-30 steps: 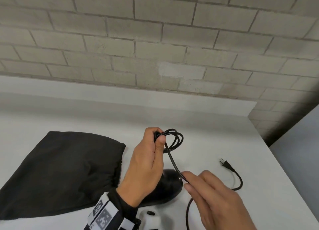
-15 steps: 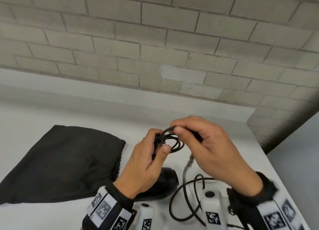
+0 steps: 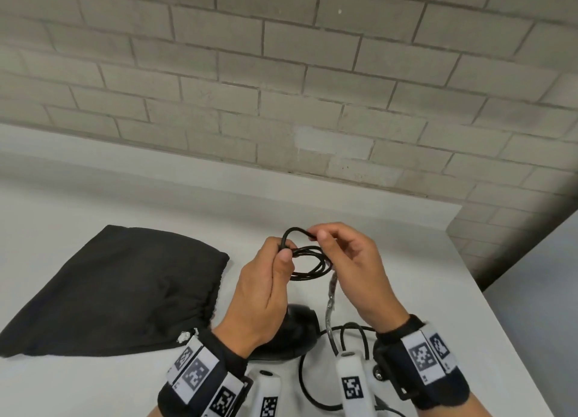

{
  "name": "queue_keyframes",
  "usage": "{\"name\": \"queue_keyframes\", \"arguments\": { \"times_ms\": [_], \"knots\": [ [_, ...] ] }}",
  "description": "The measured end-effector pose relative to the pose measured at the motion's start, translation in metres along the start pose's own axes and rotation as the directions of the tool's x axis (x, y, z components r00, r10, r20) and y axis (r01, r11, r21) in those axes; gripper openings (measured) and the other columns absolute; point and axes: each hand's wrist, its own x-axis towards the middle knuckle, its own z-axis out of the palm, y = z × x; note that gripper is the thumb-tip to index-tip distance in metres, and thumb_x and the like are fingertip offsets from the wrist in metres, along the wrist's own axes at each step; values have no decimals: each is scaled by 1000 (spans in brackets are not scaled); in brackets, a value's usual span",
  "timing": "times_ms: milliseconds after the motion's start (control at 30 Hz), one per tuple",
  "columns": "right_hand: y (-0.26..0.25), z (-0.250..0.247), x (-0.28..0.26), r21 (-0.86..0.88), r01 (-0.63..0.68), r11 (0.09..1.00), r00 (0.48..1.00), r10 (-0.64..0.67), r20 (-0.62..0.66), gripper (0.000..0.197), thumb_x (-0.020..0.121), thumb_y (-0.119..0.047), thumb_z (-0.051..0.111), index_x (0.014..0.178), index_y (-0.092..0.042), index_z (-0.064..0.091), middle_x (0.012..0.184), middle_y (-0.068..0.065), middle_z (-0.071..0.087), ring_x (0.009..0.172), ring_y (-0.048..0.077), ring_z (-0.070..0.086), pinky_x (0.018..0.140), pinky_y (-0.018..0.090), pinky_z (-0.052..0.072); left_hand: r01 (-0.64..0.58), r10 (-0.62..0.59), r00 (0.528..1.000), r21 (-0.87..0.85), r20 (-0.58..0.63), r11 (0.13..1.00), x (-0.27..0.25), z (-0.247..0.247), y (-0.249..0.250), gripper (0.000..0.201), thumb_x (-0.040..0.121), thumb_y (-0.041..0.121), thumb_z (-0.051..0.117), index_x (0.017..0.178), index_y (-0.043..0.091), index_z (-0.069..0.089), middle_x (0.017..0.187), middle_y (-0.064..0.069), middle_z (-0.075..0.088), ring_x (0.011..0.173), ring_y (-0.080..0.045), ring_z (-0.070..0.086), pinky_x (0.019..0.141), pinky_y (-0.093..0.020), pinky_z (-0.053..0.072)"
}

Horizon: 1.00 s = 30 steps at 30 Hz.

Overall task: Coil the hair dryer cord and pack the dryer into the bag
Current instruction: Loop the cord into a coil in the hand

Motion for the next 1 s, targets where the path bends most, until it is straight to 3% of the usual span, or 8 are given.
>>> {"name": "queue_keyframes", "arguments": {
  "times_ms": [133,300,433,600,733,800,900,1000],
  "knots": [
    [12,-6,-11,-52,-35,998,987,43,158,23,84,-24,75,106,-22,70,94,-4,72,79,24,61,71,28,51,15,-15,999,2,-36,1000,2,1,-4,32,102,43,30,103,22,54,66,18,51,57,-8,45,54,-21,38],
    [17,-12,-12,-60,-61,996,977,72,203,12,89,-7,68,98,-11,73,86,-7,72,78,0,62,76,18,49,46,-46,996,-3,-76,999,2,4,-1,29,100,46,31,120,31,47,70,19,55,60,-6,51,56,-23,44],
    [13,-14,-9,-107,-56,993,956,85,280,12,90,-9,67,94,-18,73,88,-12,72,87,8,67,89,36,54,48,-47,998,16,-33,999,4,-1,0,42,102,44,30,140,33,44,64,10,48,56,-6,47,55,-19,40],
    [15,-14,-6,-127,-45,991,946,83,313,12,92,-11,64,93,-21,71,86,-13,70,89,10,67,93,49,50,45,-44,999,-20,23,999,6,-4,2,38,102,45,31,115,25,60,60,10,43,55,-8,41,55,-35,43],
    [22,-7,-10,-88,-71,994,951,94,296,12,93,-13,63,94,-21,71,90,-9,70,95,22,65,94,52,49,48,-47,999,-33,27,998,7,-5,0,38,101,45,31,105,18,59,63,15,48,58,-7,45,59,-18,41],
    [25,-4,-11,-65,-85,994,950,100,295,10,93,-15,63,97,-21,71,94,-2,71,97,26,65,96,52,49,58,-57,998,-36,31,998,7,-5,-2,38,100,45,32,102,17,57,65,14,50,61,-7,47,60,-18,41],
    [26,1,-13,-66,-59,996,973,72,220,13,89,-19,68,100,-24,71,99,-5,72,99,16,66,97,45,50,74,-72,997,-55,33,996,8,-5,-3,37,100,46,33,101,18,56,67,13,50,63,-7,48,61,-21,43],
    [25,12,-28,-186,108,977,984,-132,-123,34,78,-27,77,107,-24,59,103,-11,62,100,10,60,88,22,48,81,-80,997,-70,16,994,9,-5,-4,36,100,47,34,102,18,56,68,13,50,64,-8,48,61,-26,44]
  ]
}}
